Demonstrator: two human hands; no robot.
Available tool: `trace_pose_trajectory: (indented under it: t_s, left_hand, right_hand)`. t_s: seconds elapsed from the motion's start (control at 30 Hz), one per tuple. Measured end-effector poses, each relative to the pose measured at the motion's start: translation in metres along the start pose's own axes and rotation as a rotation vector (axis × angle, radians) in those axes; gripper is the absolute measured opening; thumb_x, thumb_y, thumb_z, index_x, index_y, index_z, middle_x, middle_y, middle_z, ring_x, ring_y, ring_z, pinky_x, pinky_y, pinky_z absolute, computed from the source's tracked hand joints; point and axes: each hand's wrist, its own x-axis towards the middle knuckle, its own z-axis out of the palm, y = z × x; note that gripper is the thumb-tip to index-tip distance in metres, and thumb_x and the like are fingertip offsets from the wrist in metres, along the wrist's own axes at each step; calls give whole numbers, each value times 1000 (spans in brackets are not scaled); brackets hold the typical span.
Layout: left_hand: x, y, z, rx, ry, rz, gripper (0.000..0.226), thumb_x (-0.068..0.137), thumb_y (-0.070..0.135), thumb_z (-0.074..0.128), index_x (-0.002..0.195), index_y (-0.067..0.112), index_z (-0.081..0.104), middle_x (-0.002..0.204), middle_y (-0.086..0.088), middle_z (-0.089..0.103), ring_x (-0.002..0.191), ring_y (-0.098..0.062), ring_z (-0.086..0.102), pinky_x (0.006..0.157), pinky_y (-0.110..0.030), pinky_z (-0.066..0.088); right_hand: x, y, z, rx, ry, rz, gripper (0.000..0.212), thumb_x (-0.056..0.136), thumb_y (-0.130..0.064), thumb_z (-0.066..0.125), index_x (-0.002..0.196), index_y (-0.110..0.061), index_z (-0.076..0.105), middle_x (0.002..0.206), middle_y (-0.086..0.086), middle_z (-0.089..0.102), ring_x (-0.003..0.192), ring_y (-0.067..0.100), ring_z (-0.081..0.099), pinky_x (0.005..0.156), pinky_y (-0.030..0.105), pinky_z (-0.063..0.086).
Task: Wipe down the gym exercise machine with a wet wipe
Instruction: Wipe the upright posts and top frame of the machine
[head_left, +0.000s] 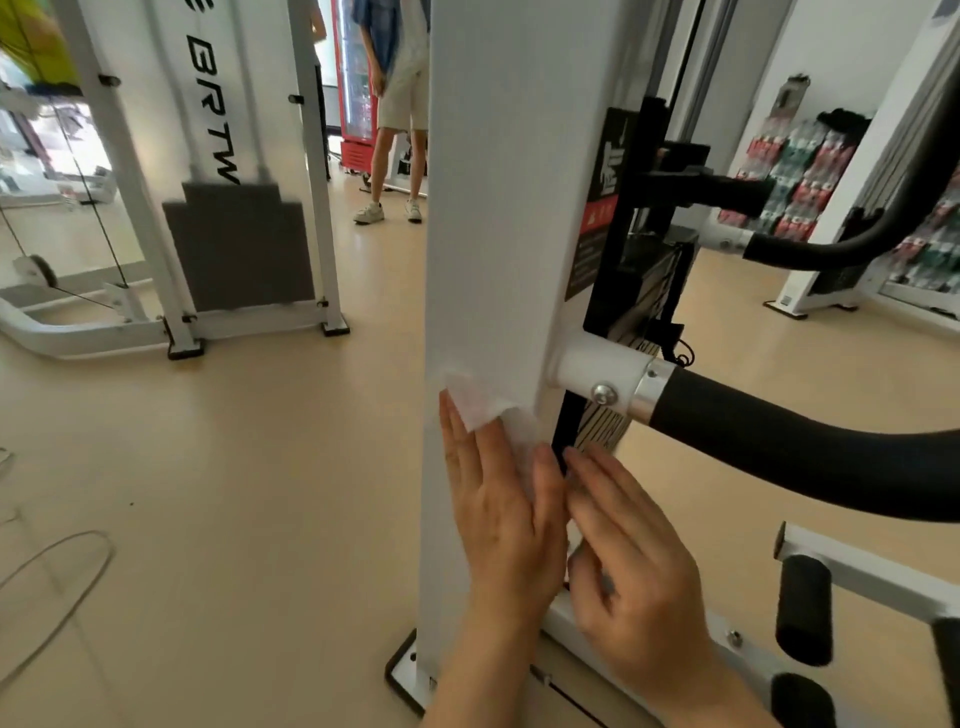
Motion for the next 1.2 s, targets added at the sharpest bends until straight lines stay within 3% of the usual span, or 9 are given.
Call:
trace_pose_trajectory:
  t_s: [0.1, 0.23, 0.43, 0.57, 0.67, 0.77, 1.0, 1.13, 1.2]
  left_hand:
    - [34, 7, 4, 179, 21, 138, 65, 99, 46, 27, 147, 2, 24, 154, -28, 21, 145, -41, 16, 119, -54, 14]
    - [38, -6, 9, 222, 119, 281, 67, 100, 40, 28, 150, 0, 10, 160, -20, 6, 149, -29, 2, 120, -50, 6]
    - [-71, -85, 22, 110, 7, -324, 92, 87, 58, 47, 149, 34, -17, 162, -4, -8, 149, -16, -4, 119, -50, 15]
    - [-72, -62, 19, 21, -46, -441, 105, 90, 35, 62, 147, 20, -25, 159, 2, -21, 146, -6, -14, 122, -35, 5]
    - [-57, -31, 15, 168, -135, -142, 93, 94, 29, 49, 144, 9, -27, 155, -2, -30, 146, -14, -22, 122, -39, 1]
    - [-38, -38, -11, 434, -215, 206, 78, 97, 26, 42, 148, 4, -13, 156, -14, -13, 147, -24, -14, 122, -42, 2]
    - [20, -60, -77, 941, -645, 1218, 53, 101, 13, 28, 152, 6, 17, 158, -13, 14, 147, -26, 8, 120, -45, 8]
    - [14, -87, -58, 1307, -761, 1545, 51, 97, 11, 19, 136, 6, 52, 144, -15, 48, 140, -28, 36, 117, -50, 9]
    - [-13, -102, -44, 1466, -898, 1720, 54, 95, 17, 19, 137, 3, 50, 143, -20, 47, 138, -38, 36, 110, -61, -5]
  right_hand:
    - [-20, -6, 2, 116, 107, 203, 42, 86, -4, 46, 126, -8, 61, 139, 3, 55, 131, 19, 51, 99, 44, 50]
    - [-17, -17, 20, 295, 179, 395, 47, 86, -10, 47, 130, -24, 56, 142, -17, 49, 129, 7, 50, 101, 19, 44]
    - [-52, -30, 42, 541, 44, 850, 46, 89, -12, 47, 132, -27, 57, 132, -18, 58, 123, -6, 51, 98, 15, 46]
    - [-68, -32, 47, 838, 66, 1205, 37, 96, 1, 46, 119, -19, 66, 114, -2, 70, 111, 13, 64, 93, 36, 54]
    - [-66, -38, 50, 1137, 48, 1425, 29, 103, -19, 41, 113, -21, 68, 115, 6, 71, 105, 19, 68, 91, 39, 51]
    - [-73, -45, 55, 1248, 33, 1483, 24, 101, -23, 47, 107, -23, 71, 112, 3, 72, 105, 17, 67, 90, 36, 49]
    - [-84, -46, 65, 1172, 102, 1493, 25, 98, -5, 47, 103, -15, 70, 99, 9, 69, 89, 16, 67, 79, 29, 51]
    - [-94, -41, 74, 1081, 149, 1556, 26, 96, 1, 48, 99, -12, 70, 92, 8, 70, 84, 18, 66, 77, 30, 51]
    - [-103, -35, 78, 993, 180, 1609, 28, 95, 3, 48, 99, -11, 71, 93, 11, 71, 83, 19, 68, 77, 30, 52]
